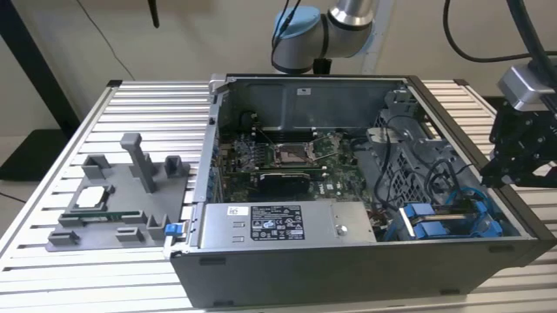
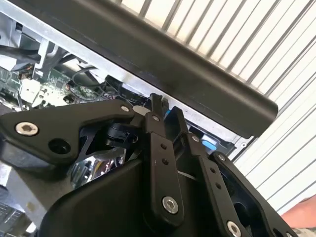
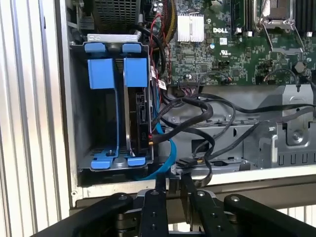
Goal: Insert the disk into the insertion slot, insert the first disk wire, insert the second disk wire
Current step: 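Insert the second disk wire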
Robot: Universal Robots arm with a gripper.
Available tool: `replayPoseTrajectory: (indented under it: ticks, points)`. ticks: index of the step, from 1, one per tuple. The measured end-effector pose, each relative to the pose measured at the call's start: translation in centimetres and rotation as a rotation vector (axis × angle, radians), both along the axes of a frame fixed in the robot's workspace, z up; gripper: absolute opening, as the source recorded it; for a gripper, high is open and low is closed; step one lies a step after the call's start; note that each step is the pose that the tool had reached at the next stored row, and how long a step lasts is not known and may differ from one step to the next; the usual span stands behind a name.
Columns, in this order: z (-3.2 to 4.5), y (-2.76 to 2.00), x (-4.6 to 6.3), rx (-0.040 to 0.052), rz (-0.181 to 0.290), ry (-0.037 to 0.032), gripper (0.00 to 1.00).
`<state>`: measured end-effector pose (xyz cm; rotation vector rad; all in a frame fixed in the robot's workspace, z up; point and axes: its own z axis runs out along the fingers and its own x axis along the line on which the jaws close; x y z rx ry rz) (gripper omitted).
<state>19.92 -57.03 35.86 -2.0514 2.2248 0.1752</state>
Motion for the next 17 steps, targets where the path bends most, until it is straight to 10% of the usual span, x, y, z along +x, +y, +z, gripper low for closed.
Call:
replayPoseTrajectory:
  ticks: [17]
  points:
    - [-0.08, 0.0, -0.04, 0.0107, -0.017, 0.0001, 1.0]
